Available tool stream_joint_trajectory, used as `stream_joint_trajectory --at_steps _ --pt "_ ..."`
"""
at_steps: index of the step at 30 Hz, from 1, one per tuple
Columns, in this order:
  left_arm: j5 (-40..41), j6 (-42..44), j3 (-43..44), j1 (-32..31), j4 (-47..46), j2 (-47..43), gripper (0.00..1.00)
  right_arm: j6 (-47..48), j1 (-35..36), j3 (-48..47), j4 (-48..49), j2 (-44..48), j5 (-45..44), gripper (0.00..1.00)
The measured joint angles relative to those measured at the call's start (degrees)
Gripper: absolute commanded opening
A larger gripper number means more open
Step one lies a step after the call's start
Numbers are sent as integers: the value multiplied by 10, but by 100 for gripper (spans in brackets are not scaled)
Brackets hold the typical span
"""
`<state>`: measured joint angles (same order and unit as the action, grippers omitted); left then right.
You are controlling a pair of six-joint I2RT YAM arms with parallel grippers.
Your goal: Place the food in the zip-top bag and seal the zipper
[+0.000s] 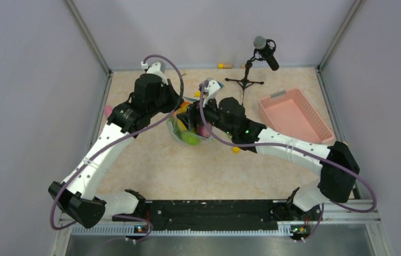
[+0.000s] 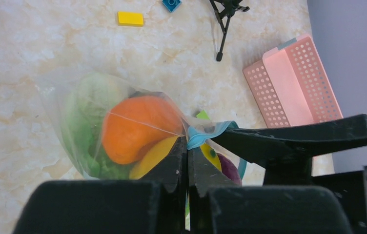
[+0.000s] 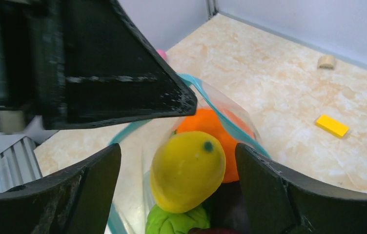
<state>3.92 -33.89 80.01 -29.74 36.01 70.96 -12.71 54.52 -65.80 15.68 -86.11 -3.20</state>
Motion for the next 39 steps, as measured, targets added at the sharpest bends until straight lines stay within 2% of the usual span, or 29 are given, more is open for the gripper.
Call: stream_joint_trajectory --at_steps 3,7,9,14,18,22,26,34,39 --pt "0 -3 -1 0 -1 0 0 10 0 0 0 20 19 87" --pt "1 -7 -7 0 -5 0 0 24 0 2 1 49 35 98" --pt "3 -7 -7 0 -7 0 0 35 0 19 3 74 34 99" --pt "11 -8 -10 0 -13 -1 0 77 -1 136 3 188 33 98" --pt "16 -10 -12 0 -13 -4 0 117 -1 262 14 287 34 91" --pt "20 -14 -14 0 -13 -9 0 169 -1 366 49 339 66 86" --pt "22 -20 -19 0 -13 -16 0 219 -3 419 95 323 101 75" --pt "26 -23 -26 0 -12 -26 0 231 -43 422 212 226 144 61" --pt "29 -23 -26 0 -12 -26 0 230 -65 423 275 184 184 59"
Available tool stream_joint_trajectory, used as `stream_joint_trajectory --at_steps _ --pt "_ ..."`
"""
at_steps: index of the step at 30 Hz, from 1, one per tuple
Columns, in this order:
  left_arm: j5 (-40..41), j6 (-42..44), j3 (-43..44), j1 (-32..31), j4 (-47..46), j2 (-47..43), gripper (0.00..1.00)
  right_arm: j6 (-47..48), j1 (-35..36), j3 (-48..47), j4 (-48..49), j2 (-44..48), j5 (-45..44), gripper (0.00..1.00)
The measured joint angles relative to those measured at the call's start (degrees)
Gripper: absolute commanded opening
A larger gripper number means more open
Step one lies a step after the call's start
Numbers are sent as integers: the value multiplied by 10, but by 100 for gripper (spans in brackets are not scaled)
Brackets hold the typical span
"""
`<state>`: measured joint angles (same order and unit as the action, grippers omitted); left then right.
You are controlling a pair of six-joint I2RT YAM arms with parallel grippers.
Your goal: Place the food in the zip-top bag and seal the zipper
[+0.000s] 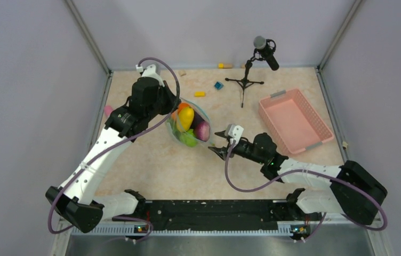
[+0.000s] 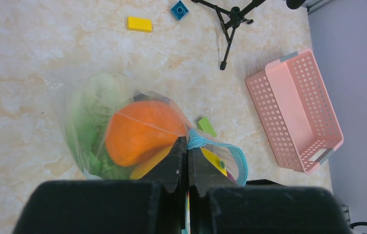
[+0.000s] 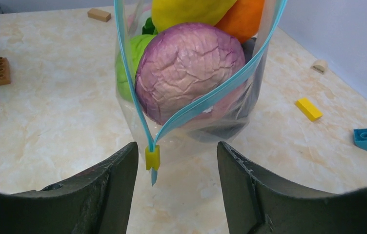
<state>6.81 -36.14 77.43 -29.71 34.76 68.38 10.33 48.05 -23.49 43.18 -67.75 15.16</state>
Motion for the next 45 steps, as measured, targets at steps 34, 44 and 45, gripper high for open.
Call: stream_joint_trajectory --at_steps 34,44,45 --pt "129 6 -29 0 27 -61 6 -33 -11 -125 -246 119 -27 0" --pt "105 44 -128 3 16 -80 67 59 -15 -193 -453 97 -37 0" --pt "95 50 -132 4 14 -80 71 67 -15 -194 -461 96 -31 0"
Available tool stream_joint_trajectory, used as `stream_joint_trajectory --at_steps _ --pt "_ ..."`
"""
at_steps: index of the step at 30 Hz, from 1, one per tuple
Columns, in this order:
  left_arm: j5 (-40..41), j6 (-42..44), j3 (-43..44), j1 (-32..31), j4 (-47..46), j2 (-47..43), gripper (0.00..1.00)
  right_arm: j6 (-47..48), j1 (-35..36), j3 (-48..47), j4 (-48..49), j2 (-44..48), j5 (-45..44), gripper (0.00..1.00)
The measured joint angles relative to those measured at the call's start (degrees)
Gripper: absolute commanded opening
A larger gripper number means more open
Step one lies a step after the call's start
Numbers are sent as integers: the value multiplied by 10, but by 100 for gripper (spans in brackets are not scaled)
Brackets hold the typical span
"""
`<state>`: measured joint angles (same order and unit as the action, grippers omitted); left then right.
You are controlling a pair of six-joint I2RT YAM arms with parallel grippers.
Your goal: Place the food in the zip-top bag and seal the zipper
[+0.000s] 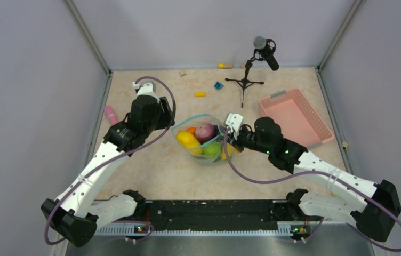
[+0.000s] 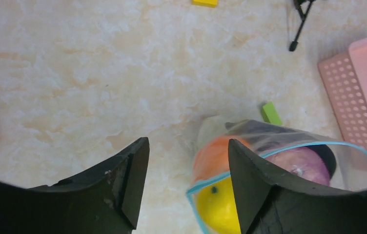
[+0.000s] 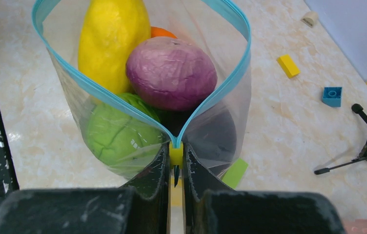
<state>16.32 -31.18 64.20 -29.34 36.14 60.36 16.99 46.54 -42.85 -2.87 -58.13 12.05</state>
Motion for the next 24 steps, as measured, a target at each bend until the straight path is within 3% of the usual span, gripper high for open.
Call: stream_joint_trajectory --at_steps 5,9,11,18,24 --pt "-94 47 0 1 -38 0 81 19 -5 -2 -10 -2 21 0" --pt "-224 129 28 1 -66 26 88 19 -27 -11 -14 -10 38 0" --pt "-304 197 59 1 -76 54 98 20 -40 -14 -14 -11 50 0" --pt "-558 445 173 -14 -59 152 98 31 -81 -28 -21 -14 127 0" --pt "-652 592 242 -59 19 237 98 45 -104 -41 -30 -28 177 0"
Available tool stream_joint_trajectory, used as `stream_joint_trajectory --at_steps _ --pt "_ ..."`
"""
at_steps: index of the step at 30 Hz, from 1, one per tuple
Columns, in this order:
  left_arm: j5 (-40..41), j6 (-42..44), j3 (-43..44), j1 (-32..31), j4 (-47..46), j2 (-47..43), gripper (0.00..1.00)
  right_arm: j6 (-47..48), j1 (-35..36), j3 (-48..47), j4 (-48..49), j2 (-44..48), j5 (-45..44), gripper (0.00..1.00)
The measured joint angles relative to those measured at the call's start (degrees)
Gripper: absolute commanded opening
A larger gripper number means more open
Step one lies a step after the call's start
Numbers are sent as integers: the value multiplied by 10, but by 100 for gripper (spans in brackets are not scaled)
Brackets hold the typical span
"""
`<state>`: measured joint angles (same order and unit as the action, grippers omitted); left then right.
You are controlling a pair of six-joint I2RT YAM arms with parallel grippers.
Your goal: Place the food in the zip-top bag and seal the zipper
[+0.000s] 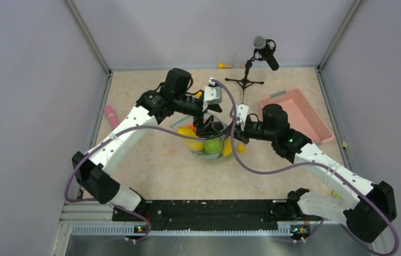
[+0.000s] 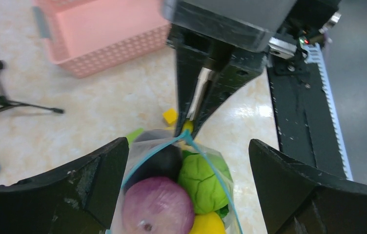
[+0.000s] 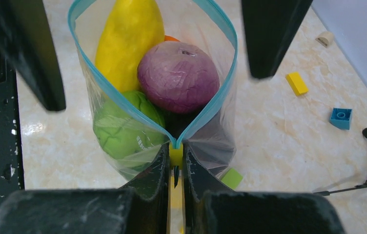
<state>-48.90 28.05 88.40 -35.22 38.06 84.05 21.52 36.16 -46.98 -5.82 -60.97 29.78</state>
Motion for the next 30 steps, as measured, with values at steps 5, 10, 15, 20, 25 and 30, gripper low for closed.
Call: stream_joint_trajectory --at_steps 5,10,15,20,25,30 --pt "-19 62 1 -23 56 54 98 3 -29 -4 2 -12 47 0" --pt "-13 64 1 -24 57 69 95 -6 -49 -7 4 -18 75 0" --pt "7 61 0 -29 57 83 70 -29 -60 -7 5 -18 81 0" --pt "45 48 -9 -34 42 84 14 -62 -70 -7 9 -18 83 0" --pt "58 23 -23 -36 17 84 0 -59 -75 3 14 -11 89 13" --pt "61 9 -26 -39 14 84 0 -31 -87 33 38 17 109 43"
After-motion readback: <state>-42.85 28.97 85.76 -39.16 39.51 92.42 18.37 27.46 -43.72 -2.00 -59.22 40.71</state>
